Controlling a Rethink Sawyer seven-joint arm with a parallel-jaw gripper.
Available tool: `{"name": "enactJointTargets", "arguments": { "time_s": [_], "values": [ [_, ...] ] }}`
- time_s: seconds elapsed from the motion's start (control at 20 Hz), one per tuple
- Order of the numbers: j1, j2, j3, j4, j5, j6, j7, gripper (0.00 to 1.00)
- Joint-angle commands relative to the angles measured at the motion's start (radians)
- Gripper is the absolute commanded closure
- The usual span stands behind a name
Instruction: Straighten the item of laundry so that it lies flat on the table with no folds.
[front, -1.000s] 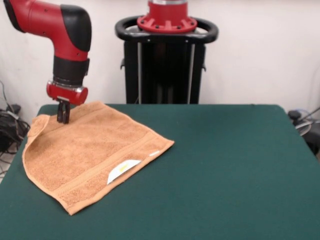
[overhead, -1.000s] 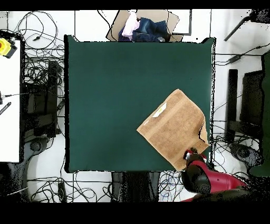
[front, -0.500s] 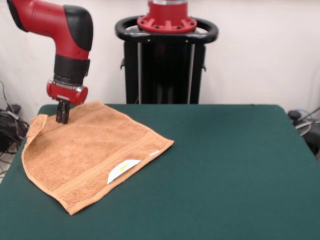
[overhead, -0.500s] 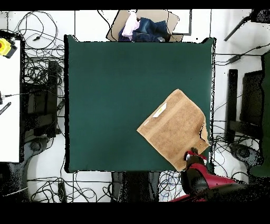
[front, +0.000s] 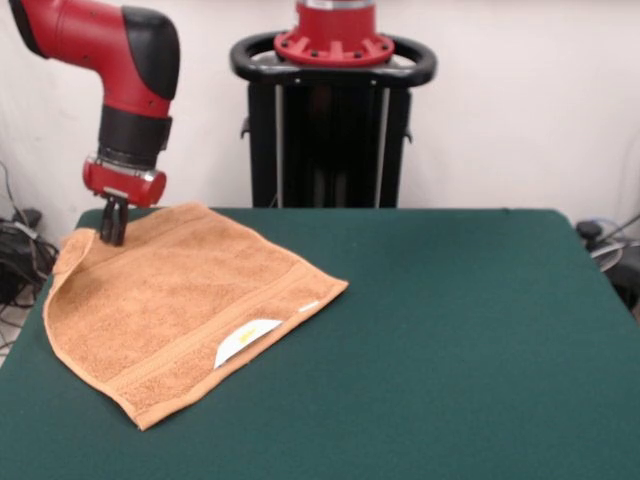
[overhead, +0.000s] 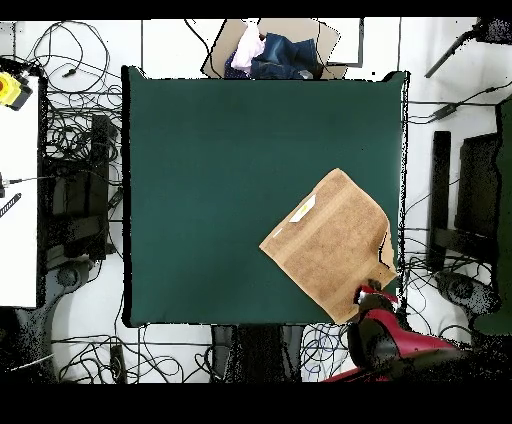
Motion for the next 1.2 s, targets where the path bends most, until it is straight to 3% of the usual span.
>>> {"name": "enactJointTargets", "arguments": {
  "time_s": [0.05,0.25,0.75,0.95,1.2],
  "values": [
    [0.025,0.050,0.031,-0.122,0.023,-0.009,0.075,1.00],
    [0.003,0.057,0.090,-0.116,0.001,0.045,0.095,1.00],
    [0.090,0.097,0.051,-0.079,0.113,-0.022,0.132,1.00],
    [0.031,0.100,0.148,-0.080,0.066,0.042,0.146,1.00],
    [0.008,0.116,0.211,-0.074,0.048,0.033,0.161,1.00]
  ]
}}
